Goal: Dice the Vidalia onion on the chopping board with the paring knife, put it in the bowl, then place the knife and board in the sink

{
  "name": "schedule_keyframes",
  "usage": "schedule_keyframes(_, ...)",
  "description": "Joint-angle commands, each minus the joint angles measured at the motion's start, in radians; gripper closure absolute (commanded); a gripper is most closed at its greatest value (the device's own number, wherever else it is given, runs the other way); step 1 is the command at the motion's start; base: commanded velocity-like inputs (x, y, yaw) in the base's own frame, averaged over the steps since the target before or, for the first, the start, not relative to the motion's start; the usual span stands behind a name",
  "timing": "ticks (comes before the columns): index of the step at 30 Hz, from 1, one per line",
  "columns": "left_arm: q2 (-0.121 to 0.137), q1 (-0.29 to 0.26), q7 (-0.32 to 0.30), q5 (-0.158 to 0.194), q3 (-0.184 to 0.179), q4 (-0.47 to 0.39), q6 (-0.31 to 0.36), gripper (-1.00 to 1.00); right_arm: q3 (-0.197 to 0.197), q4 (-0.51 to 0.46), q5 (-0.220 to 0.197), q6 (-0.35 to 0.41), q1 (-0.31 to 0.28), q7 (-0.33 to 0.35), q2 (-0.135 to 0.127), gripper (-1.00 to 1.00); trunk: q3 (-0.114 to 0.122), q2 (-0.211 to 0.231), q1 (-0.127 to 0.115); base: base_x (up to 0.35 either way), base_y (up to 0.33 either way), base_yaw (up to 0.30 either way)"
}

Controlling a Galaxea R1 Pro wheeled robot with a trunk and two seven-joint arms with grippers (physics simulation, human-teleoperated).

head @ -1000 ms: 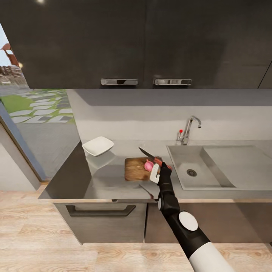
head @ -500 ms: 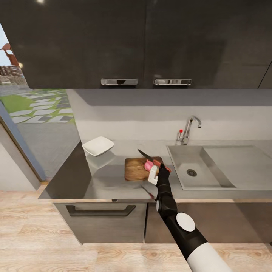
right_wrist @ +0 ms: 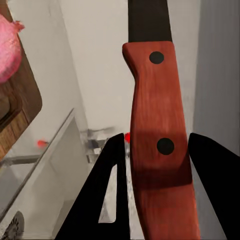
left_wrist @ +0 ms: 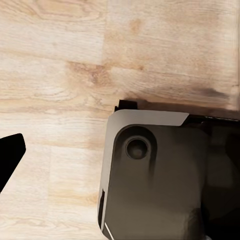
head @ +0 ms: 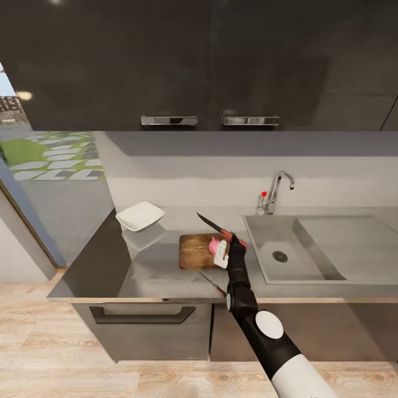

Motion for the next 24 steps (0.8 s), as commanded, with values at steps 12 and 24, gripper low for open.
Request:
schedule_keyframes(12, 0.000, -0.002, -0.006, 0.011, -0.008, 0.005, -0.007, -1.00, 0.004, 0.068, 0.009, 0.008, -0.001, 0.054, 0.001, 1.00, -0.002, -0.002, 0.001, 0.004, -0.003, 0.000)
schedule_keyframes(24, -0.002, -0.002, -0.006, 0.011, -0.008, 0.005, -0.007, -1.00, 0.004, 0.115, 0.009, 0.008, -0.001, 0.053, 0.001, 1.00, -0.002, -0.002, 0.001, 0.001, -0.126, 0.000)
